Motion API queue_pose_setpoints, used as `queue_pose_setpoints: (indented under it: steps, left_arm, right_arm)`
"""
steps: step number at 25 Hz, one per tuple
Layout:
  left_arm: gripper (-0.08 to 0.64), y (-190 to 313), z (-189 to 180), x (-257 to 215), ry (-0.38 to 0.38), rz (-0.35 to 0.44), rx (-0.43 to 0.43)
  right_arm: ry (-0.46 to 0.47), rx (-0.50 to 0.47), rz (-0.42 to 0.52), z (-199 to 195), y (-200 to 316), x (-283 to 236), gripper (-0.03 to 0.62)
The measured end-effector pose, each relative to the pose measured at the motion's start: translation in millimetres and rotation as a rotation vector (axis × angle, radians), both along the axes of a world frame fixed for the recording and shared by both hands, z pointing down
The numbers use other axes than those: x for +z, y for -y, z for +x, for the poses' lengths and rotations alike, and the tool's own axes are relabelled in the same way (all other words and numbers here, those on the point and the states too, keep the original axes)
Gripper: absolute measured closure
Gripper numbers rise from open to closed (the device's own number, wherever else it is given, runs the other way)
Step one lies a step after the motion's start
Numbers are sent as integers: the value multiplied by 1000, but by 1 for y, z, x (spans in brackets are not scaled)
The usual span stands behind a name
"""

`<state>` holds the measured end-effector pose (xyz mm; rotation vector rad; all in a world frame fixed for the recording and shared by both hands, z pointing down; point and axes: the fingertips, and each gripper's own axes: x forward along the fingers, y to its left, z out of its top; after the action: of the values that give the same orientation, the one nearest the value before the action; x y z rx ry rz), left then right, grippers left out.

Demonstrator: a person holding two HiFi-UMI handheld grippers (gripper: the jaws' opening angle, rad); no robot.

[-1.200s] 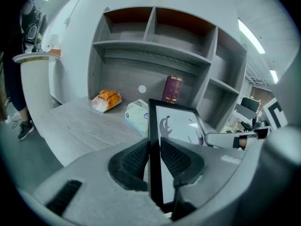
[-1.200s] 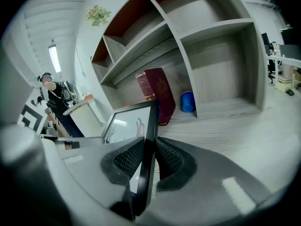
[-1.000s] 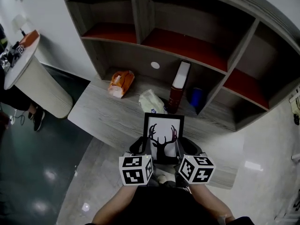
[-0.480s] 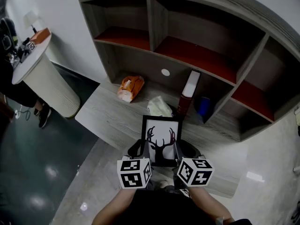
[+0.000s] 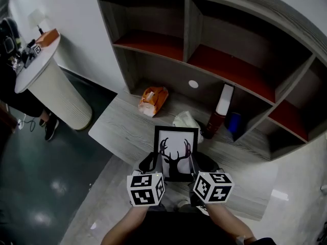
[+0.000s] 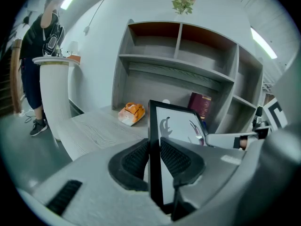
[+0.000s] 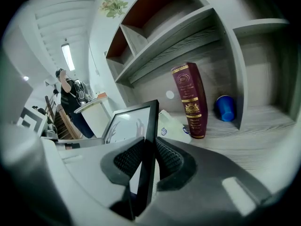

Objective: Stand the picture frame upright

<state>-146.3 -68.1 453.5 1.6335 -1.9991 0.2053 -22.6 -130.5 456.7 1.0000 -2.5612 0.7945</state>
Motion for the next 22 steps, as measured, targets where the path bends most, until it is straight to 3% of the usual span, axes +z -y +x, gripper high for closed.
queue_pose_setpoints:
  steps: [10, 22]
  left_arm:
    - [483, 18, -65, -7, 4, -7, 27]
    - [483, 35, -143, -5, -11, -5, -21]
  right_arm:
    - [-8, 20, -20, -63, 14, -5, 522]
    - [-3, -19, -47, -141, 32, -7, 520]
